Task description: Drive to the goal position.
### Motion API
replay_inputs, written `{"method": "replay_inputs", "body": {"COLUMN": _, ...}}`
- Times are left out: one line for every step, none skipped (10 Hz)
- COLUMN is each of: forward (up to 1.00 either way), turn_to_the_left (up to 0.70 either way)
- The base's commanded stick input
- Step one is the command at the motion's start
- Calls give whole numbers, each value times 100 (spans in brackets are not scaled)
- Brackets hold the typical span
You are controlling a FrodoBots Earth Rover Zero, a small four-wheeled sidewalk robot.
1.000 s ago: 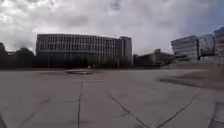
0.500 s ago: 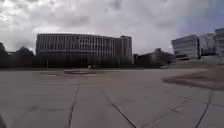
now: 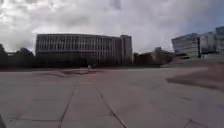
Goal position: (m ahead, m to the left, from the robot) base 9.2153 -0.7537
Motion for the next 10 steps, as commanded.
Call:
{"method": "replay_inputs", "body": {"forward": 70, "turn_to_the_left": 0}}
{"method": "replay_inputs", "body": {"forward": 70, "turn_to_the_left": 0}}
{"method": "replay_inputs", "body": {"forward": 70, "turn_to_the_left": 0}}
{"method": "replay_inputs", "body": {"forward": 70, "turn_to_the_left": 0}}
{"method": "replay_inputs", "body": {"forward": 70, "turn_to_the_left": 0}}
{"method": "replay_inputs", "body": {"forward": 70, "turn_to_the_left": 0}}
{"method": "replay_inputs", "body": {"forward": 70, "turn_to_the_left": 0}}
{"method": "replay_inputs", "body": {"forward": 70, "turn_to_the_left": 0}}
{"method": "replay_inputs", "body": {"forward": 70, "turn_to_the_left": 0}}
{"method": "replay_inputs", "body": {"forward": 70, "turn_to_the_left": 0}}
